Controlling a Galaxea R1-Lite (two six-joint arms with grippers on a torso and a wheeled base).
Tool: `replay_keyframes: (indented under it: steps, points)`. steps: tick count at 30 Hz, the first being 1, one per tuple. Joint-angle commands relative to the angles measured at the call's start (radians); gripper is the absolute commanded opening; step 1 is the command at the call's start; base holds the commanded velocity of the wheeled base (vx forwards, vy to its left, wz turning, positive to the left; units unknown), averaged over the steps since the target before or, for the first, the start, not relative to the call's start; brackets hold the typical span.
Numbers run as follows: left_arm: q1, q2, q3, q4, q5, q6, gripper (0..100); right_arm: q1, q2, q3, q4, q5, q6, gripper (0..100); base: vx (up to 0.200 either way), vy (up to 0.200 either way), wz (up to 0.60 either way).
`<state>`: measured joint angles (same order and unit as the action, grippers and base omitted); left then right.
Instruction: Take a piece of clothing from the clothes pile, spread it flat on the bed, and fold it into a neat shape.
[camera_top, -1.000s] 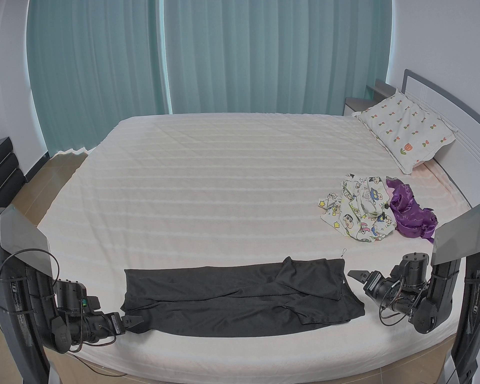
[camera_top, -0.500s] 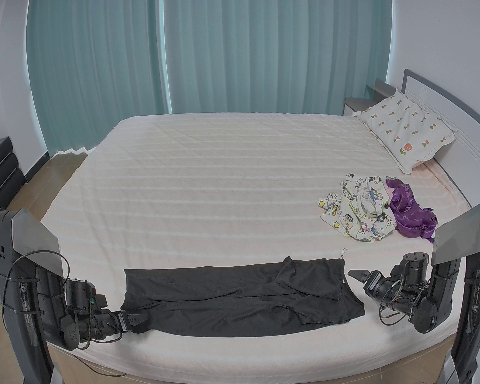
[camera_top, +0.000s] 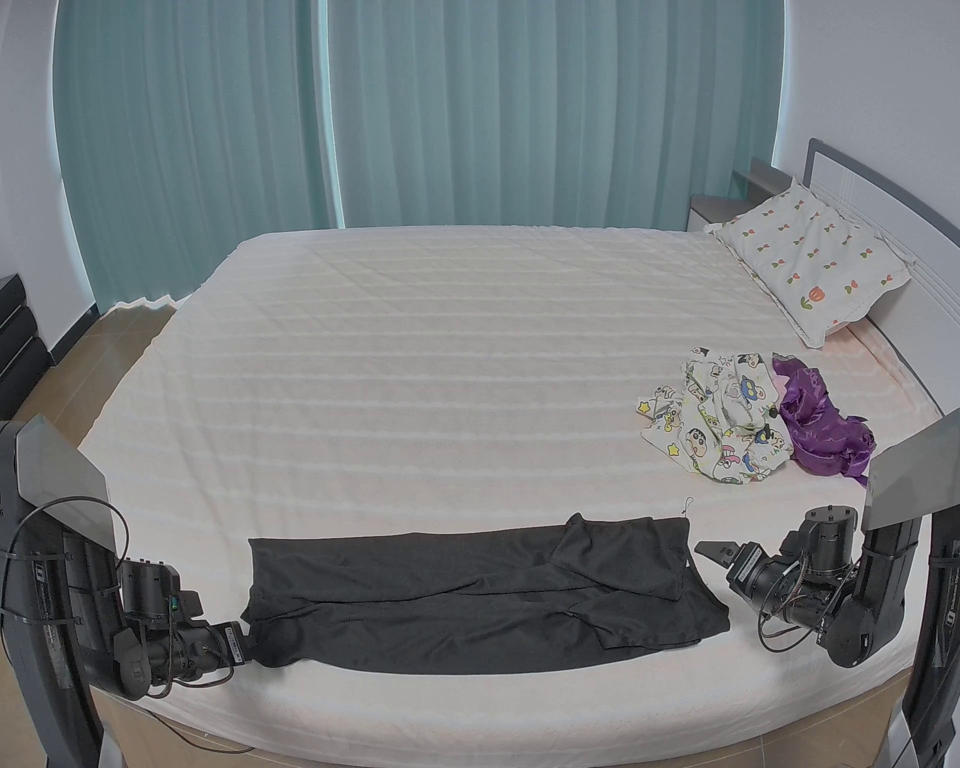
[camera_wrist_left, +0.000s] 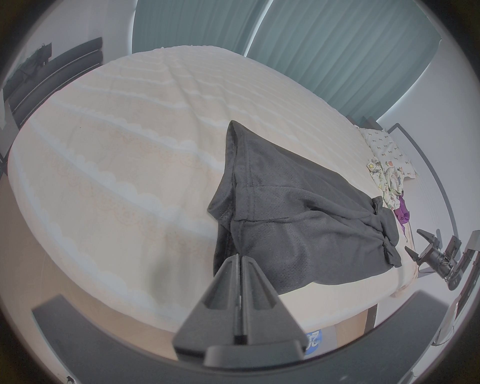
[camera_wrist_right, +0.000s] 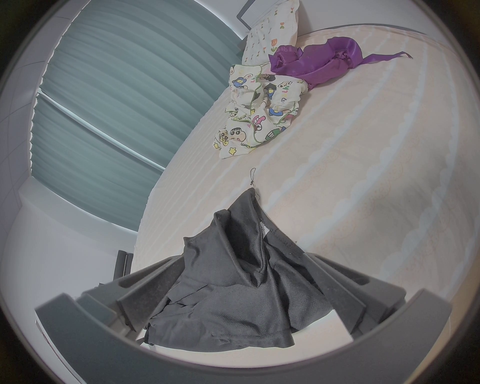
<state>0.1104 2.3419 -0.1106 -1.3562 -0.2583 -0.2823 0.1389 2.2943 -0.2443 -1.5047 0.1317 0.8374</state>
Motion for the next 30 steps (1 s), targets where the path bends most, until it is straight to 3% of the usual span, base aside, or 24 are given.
replay_keyframes:
  steps: [1, 17, 25, 26, 30]
  points:
    - [0.018, -0.023, 0.011, 0.003, 0.001, 0.018, 0, 0.001, 0.002, 0.000, 0.000, 0.000, 0.000, 100, 0.000, 0.000, 0.00]
    - [0.074, -0.021, 0.081, -0.006, 0.019, 0.158, 0, 0.001, 0.002, 0.000, 0.000, 0.000, 0.000, 100, 0.000, 0.000, 0.00]
    - [0.083, -0.021, 0.085, -0.006, 0.019, 0.166, 0, 0.001, 0.002, 0.002, 0.000, -0.001, 0.000, 100, 0.000, 0.000, 0.00]
    - [0.081, -0.019, 0.085, -0.006, 0.019, 0.166, 100, 0.001, 0.002, 0.002, 0.000, -0.001, -0.001, 100, 0.000, 0.000, 0.00]
    - [0.087, -0.027, 0.085, -0.006, 0.017, 0.163, 100, 0.001, 0.002, 0.002, 0.000, -0.001, 0.000, 100, 0.000, 0.000, 0.00]
